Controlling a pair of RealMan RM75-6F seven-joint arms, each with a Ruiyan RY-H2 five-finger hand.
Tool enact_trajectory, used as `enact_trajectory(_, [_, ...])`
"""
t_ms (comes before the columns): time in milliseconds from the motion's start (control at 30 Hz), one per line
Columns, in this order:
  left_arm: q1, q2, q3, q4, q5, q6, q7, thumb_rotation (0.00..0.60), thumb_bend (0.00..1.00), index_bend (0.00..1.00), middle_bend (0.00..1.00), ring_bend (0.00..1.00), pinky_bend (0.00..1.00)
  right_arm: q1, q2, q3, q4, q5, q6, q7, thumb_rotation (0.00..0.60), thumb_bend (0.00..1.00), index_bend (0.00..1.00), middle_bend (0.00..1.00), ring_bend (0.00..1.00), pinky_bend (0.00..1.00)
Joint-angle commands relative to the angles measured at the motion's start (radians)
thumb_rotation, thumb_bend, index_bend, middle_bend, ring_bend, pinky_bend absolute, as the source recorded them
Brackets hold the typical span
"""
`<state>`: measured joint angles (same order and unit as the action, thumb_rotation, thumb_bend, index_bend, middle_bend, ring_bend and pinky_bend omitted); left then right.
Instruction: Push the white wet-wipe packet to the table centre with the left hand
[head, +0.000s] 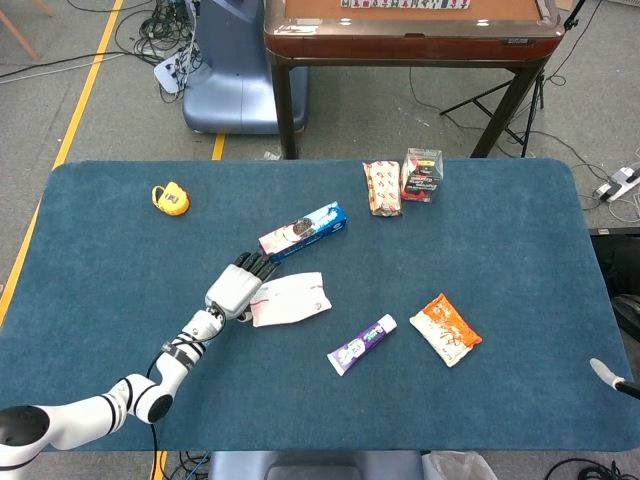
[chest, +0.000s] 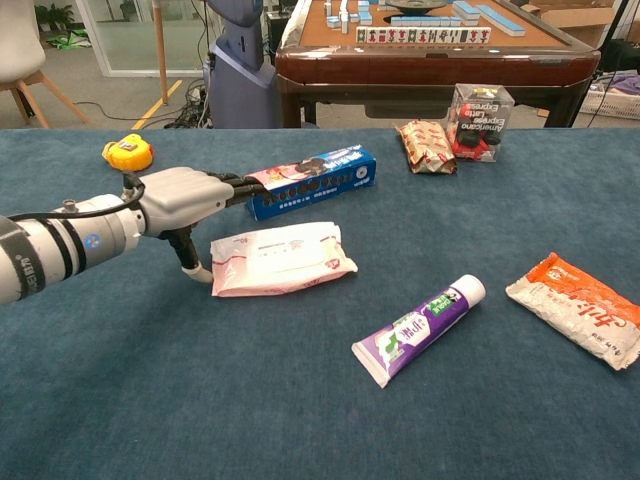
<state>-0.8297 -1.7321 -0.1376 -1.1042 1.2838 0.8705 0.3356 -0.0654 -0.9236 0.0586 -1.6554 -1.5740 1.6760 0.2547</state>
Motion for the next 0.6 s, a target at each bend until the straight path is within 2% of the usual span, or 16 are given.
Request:
enact_trajectory(33, [-0.006, -0.007, -0.004, -0.001, -0.002, 0.0, 0.009, 0.6, 0.07, 0.0, 0.0, 0.0, 0.08, -0.004, 0.002, 0.0, 0.003, -0.004, 0.008, 0.008, 0.6, 0.01, 0.23, 0.22, 0.08, 0.44])
enact_trajectory(333, [-0.025, -0.04, -0.009, 0.012, 0.003, 0.006, 0.032, 0.6, 0.07, 0.0, 0.0, 0.0, 0.0, -0.016, 0.006, 0.001, 0.011, -0.01, 0.032, 0.036, 0.6, 0.01, 0.23, 0.22, 0.08, 0.44])
enact_trajectory(600, [-0.046, -0.066, -0.026, 0.03, -0.007, 0.003, 0.047, 0.6, 0.07, 0.0, 0.0, 0.0, 0.0, -0.022, 0.009, 0.002, 0.017, -0.012, 0.044, 0.054, 0.6, 0.01, 0.23, 0.22, 0.08, 0.44])
